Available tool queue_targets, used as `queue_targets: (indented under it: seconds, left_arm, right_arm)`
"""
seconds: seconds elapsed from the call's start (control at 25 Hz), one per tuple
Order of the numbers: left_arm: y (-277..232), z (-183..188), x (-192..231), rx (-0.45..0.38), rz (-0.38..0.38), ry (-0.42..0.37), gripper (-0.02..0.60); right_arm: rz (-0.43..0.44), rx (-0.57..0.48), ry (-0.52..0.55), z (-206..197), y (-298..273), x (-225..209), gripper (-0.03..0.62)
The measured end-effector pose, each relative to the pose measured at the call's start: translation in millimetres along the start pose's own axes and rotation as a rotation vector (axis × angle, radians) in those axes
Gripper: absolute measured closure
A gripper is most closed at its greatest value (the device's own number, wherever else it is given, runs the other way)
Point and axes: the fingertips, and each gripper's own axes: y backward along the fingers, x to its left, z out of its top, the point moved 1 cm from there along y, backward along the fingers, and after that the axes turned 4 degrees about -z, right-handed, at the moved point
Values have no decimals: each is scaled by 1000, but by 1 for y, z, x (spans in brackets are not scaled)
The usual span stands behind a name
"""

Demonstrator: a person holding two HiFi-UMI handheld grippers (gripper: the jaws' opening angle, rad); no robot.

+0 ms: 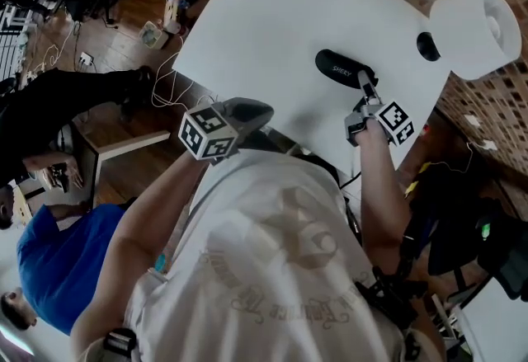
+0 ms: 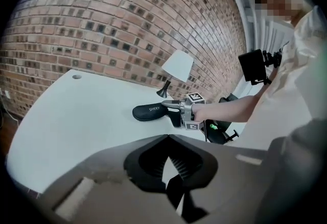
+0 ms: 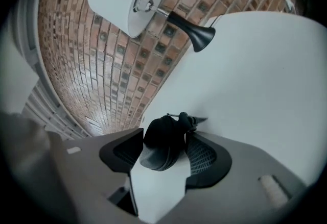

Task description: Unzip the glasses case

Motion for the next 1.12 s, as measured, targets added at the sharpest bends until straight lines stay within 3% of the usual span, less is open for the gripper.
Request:
queue_targets:
  seconds: [0.16,0.52,0.84,1.12]
  left_arm:
    - [1,-2,-7,-22,21,22,577]
    - [7,-18,-25,-49,41,54,577]
    - [6,-16,-30,-67,-33,15,577]
    - [24,-28,-40,-121,-87,6,577]
  right_arm:
    - [-91,10,27,-4,8,-18,327]
    - [-131,-9,63,-11,29,-26,306]
    - [-119,-109,27,-3,67,-27,307]
    - [-79,-164,57,-34,115,-5,338]
